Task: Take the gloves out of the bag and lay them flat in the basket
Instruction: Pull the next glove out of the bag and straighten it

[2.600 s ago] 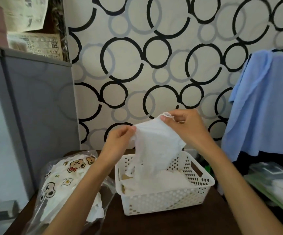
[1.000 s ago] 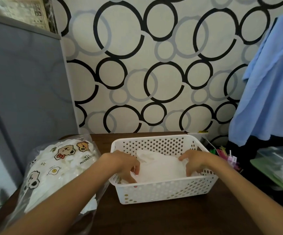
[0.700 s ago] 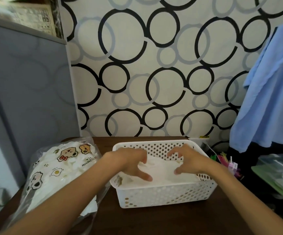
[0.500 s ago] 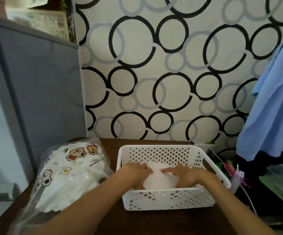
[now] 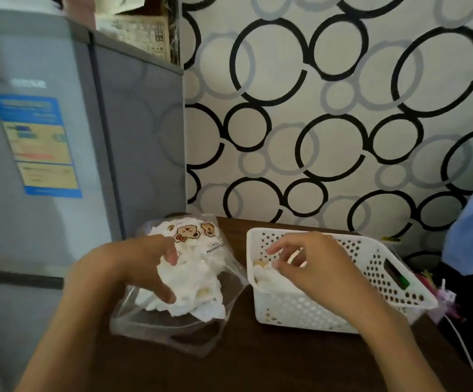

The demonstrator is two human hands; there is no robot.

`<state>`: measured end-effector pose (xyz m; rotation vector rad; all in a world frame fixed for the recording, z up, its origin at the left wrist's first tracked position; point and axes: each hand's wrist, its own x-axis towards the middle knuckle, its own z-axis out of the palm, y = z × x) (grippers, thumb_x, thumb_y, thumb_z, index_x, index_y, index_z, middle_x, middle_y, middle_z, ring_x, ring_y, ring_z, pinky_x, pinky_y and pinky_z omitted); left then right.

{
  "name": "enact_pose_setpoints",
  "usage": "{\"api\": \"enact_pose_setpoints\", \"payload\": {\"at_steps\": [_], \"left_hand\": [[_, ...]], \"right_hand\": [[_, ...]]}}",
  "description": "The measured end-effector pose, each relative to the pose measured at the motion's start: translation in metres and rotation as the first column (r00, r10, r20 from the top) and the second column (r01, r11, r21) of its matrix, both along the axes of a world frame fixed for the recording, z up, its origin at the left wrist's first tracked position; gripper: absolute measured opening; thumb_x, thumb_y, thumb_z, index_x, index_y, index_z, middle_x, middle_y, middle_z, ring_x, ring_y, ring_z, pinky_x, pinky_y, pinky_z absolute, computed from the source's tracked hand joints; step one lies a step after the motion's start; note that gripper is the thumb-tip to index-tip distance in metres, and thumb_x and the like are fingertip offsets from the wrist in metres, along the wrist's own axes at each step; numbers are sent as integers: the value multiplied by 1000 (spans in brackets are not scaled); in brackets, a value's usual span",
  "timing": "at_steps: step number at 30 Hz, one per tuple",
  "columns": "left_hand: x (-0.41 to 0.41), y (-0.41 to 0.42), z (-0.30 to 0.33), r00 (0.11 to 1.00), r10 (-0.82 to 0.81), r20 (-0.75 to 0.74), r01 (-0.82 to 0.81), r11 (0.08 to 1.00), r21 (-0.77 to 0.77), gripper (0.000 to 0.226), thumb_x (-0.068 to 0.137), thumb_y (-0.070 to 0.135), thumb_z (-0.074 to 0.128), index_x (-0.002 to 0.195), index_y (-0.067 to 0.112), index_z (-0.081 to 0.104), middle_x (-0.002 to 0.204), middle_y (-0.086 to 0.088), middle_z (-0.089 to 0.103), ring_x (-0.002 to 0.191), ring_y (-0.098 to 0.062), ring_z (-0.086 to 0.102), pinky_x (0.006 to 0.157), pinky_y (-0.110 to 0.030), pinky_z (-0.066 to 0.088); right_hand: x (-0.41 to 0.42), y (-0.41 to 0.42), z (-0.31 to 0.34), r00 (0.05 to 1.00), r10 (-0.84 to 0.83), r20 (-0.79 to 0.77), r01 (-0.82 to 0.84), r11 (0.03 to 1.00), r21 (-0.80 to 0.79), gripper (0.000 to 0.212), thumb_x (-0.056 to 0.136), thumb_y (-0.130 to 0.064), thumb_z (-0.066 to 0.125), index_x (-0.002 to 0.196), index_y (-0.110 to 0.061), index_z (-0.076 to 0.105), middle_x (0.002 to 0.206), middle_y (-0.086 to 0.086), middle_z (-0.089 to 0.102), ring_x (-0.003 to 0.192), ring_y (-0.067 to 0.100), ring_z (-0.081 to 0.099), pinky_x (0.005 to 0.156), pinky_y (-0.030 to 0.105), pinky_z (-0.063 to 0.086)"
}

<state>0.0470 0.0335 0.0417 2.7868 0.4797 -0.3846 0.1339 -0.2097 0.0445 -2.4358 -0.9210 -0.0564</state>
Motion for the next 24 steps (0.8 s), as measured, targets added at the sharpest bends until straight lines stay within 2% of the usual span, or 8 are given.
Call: {"api": "enact_pose_setpoints", "payload": {"at_steps": [3, 5, 7, 10, 13, 16, 20, 24], "left_hand": [[9, 16, -12, 997, 5, 78, -2, 999, -43, 11, 87, 26, 68, 88, 30, 58, 102, 14, 62, 95, -8, 61, 87, -28, 50], [15, 21, -18, 991, 32, 127, -15, 991, -136, 9, 91, 14, 61, 86, 21, 60, 101, 3, 68, 81, -9, 70, 75, -27, 55], [14, 22, -17, 980, 78, 181, -37, 975, -221, 7, 92, 9, 58, 87, 14, 58, 96, 3, 68, 73, -10, 72, 64, -24, 54], [9, 26, -12, 962, 114, 250, -30, 948, -316, 6, 91, 7, 59, 87, 11, 57, 94, 3, 69, 71, -12, 72, 61, -23, 55], [6, 30, -11, 963, 97, 250, 1, 932, -363, 4, 91, 9, 61, 88, 10, 58, 96, 3, 68, 70, -12, 72, 56, -21, 52], [10, 29, -14, 971, 41, 236, 25, 963, -268, 6, 91, 16, 62, 86, 18, 60, 96, 8, 70, 70, -4, 71, 57, -20, 48], [13, 30, -18, 980, -54, 191, 83, 985, -149, 13, 85, 28, 70, 93, 33, 61, 104, 14, 65, 83, 1, 61, 75, -21, 47], [12, 18, -17, 967, -187, 173, 206, 974, -98, 72, 66, 45, 83, 125, 35, 44, 124, 18, 44, 110, -5, 44, 96, -22, 38]], "right_hand": [[-38, 39, -8, 994, 108, -35, -111, 989, -99, 20, 91, -29, 60, 109, -34, 67, 102, -14, 65, 86, -1, 58, 76, 15, 45], [-50, 63, -23, 995, 102, -21, -105, 977, -187, 20, 93, -24, 56, 111, -26, 66, 109, -5, 63, 98, 11, 59, 84, 25, 48], [-52, 79, -38, 998, 61, -11, -62, 959, -277, 20, 95, -16, 52, 114, -17, 61, 118, 3, 59, 110, 21, 56, 88, 30, 44], [-48, 96, -58, 1000, 0, -23, -10, 913, -407, 27, 97, -13, 50, 123, -11, 54, 129, 9, 54, 118, 25, 52, 92, 32, 42], [-42, 102, -69, 1000, -11, -2, 9, 884, -468, 29, 98, -6, 44, 125, -9, 53, 130, 12, 55, 119, 27, 53, 93, 33, 42], [-35, 94, -61, 1000, 1, -2, -1, 915, -404, 20, 93, -15, 56, 111, -13, 64, 117, 5, 62, 107, 22, 59, 87, 30, 45], [-26, 72, -40, 994, 78, -77, -91, 979, -183, 12, 80, -38, 72, 84, -26, 72, 82, -15, 59, 77, 0, 56, 65, 14, 42], [-11, 64, -30, 988, 105, -117, -103, 994, 21, 3, 85, -35, 67, 84, -33, 70, 87, -19, 62, 83, 0, 59, 76, 22, 50]]}}
